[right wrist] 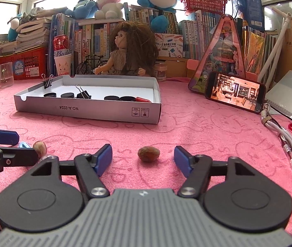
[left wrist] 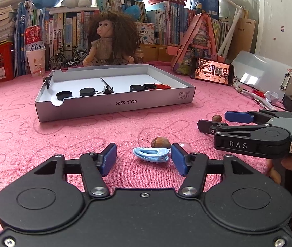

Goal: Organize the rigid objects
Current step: 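Grasp the blue hair clip with the left gripper while the right gripper grasps the brown nut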

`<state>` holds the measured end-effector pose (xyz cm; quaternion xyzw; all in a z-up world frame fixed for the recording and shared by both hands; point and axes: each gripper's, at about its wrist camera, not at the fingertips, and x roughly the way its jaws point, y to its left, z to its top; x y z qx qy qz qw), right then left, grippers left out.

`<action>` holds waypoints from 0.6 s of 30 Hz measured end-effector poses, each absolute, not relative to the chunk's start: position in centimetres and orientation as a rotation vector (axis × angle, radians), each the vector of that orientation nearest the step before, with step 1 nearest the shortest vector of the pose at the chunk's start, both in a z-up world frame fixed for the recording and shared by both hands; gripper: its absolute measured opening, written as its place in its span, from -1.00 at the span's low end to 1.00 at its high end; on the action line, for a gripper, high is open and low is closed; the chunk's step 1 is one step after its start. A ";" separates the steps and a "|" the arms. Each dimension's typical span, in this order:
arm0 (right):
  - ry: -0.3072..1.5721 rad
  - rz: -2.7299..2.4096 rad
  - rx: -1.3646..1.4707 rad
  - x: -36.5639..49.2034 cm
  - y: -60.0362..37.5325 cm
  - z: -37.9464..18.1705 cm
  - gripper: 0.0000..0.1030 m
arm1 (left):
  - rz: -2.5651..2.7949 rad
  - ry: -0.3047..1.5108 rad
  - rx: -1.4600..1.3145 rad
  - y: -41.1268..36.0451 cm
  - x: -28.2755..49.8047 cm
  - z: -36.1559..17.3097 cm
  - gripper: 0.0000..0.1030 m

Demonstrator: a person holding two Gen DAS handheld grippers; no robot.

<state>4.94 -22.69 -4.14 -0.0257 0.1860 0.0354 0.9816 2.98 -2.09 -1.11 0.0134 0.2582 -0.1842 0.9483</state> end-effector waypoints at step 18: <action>0.342 0.068 -0.022 4.6 -23.0 -3.7 -0.47 | -0.334 0.509 -0.005 -1.8 3.0 -0.4 -0.31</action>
